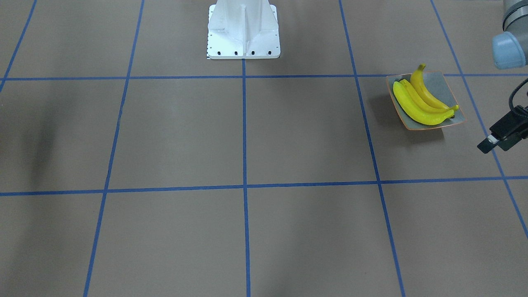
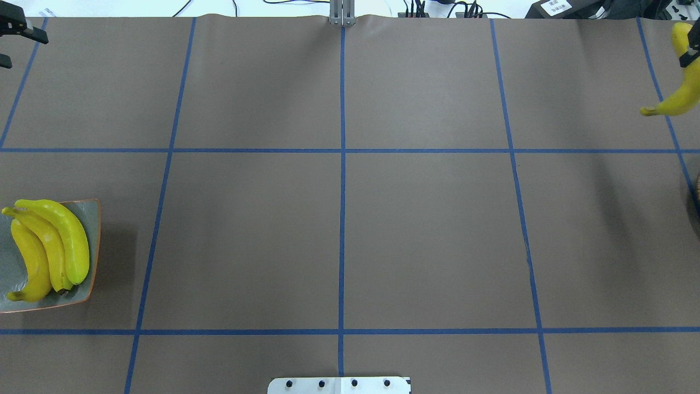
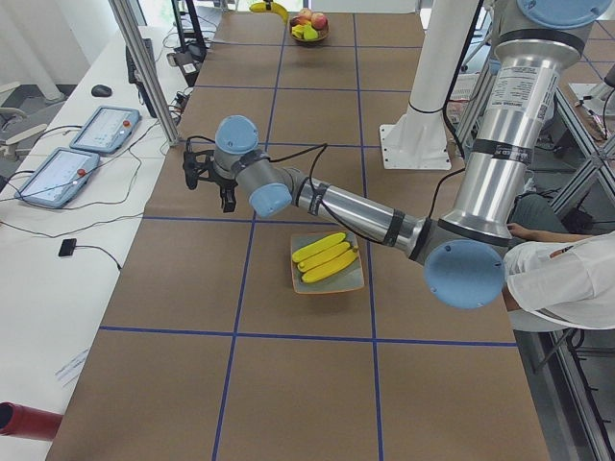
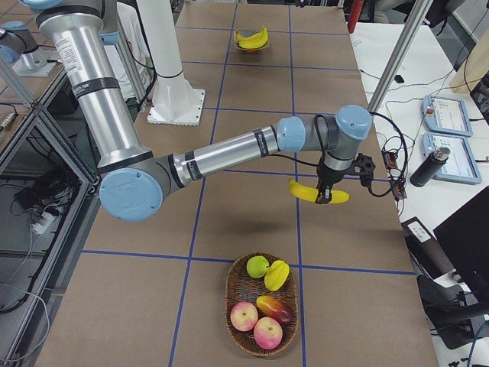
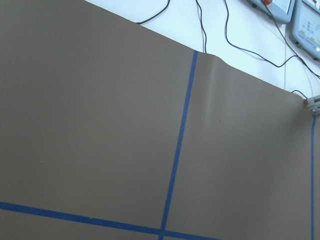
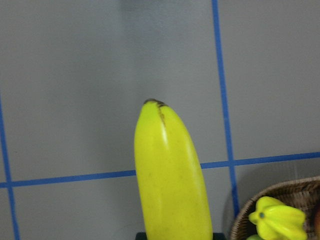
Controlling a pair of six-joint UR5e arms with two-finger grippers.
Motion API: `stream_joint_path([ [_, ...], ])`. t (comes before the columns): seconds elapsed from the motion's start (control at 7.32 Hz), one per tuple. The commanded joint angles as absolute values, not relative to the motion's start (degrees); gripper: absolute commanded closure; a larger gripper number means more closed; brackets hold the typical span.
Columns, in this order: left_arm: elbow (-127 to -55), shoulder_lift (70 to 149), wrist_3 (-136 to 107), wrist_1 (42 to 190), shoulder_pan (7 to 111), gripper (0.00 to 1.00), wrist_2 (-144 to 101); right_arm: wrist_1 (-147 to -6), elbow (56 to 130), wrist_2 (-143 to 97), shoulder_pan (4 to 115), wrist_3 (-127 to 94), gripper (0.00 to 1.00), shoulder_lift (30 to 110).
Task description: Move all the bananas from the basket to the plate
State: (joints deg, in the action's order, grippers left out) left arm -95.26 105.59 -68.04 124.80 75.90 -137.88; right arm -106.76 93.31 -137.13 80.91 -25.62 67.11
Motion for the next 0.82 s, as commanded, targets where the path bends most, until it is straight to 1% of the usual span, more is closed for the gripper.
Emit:
stream_joint_path([
  [0.0,-94.7,111.9,-79.3,124.8,71.9,0.01,-137.9,-106.4,96.4,-141.0,75.3,-41.2,1.00,63.8],
  [0.27,-94.9,116.7,-88.9,124.7,68.2,0.01,-137.5,-106.1,98.9,-141.9,70.3,-57.0,1.00,59.4],
  [0.41,-94.2,119.7,-93.3,124.6,66.5,0.01,-136.9,-102.6,99.0,-141.9,67.0,-67.8,1.00,57.3],
  [0.68,-93.6,124.3,-101.4,125.2,62.1,0.01,-131.0,-91.2,98.4,-141.1,61.6,-89.6,1.00,55.4],
])
